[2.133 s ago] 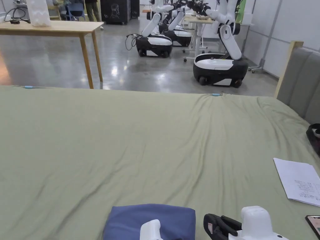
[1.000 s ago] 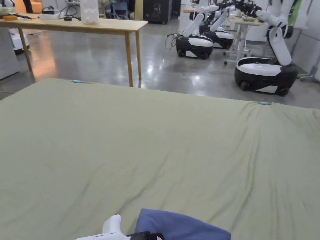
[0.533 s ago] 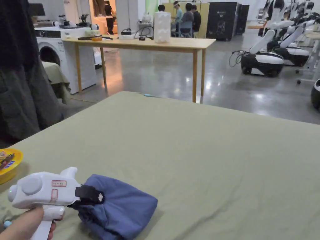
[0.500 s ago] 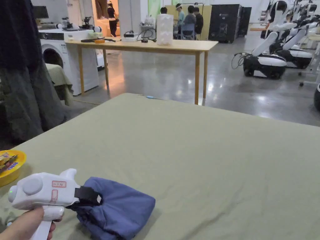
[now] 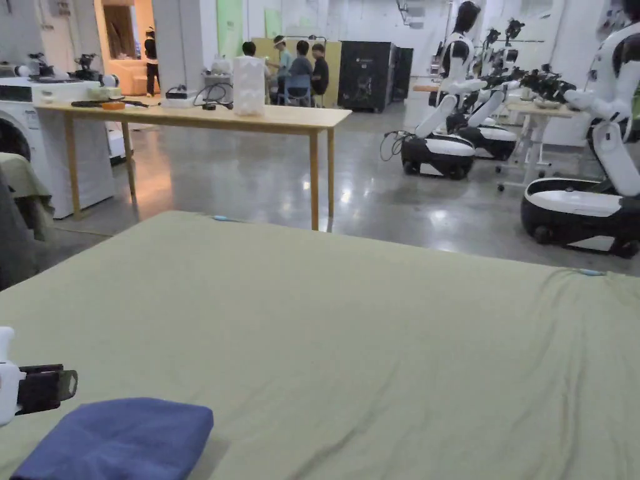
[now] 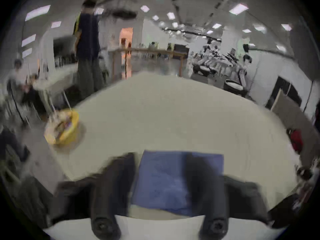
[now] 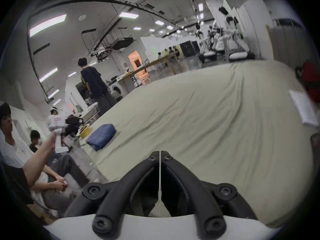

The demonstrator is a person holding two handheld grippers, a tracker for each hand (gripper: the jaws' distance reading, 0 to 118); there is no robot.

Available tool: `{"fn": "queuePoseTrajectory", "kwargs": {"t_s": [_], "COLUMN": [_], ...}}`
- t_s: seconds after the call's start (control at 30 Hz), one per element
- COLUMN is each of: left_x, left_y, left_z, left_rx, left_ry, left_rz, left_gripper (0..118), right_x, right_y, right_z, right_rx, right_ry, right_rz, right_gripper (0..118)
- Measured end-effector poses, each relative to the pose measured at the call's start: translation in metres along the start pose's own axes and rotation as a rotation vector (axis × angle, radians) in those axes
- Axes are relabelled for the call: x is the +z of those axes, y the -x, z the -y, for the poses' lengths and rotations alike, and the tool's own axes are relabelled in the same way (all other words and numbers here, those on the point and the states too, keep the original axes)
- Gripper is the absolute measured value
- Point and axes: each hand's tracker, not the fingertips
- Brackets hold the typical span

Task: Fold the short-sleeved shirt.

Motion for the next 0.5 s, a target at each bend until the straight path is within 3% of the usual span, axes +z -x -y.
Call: {"fn": "queuePoseTrajectory", "kwargs": {"t_s": [0.17,0.3,0.37,0.5], "left_x": [0.033,0.071,0.078,0.106], "left_y": [-0.114,-0.213,-0.247,-0.307], "left_z": [-0.006,-0.004,-0.003,-0.009], "left_rx": [-0.135,-0.195,-0.157,-0.197], "left_ry": [-0.222,-0.35,-0.4,-0.42], "left_rz": [0.075,0.168,0.258,0.248], "left_gripper": [13,13,13,13], "right_x": [0.026,0.044,0.052,0.064], "right_y": [0.001,-0.002,-0.001,0.004], "right_z": [-0.048,-0.086,-0.1,-0.117], "right_rx": [0.132,0.138,0.182,0.274], "right_ry": [-0.147,-0.283,-0.327,-0.378], "right_rz": [0.261,0.356,0.408,0.45], "right_gripper": [3,3,3,3]}}
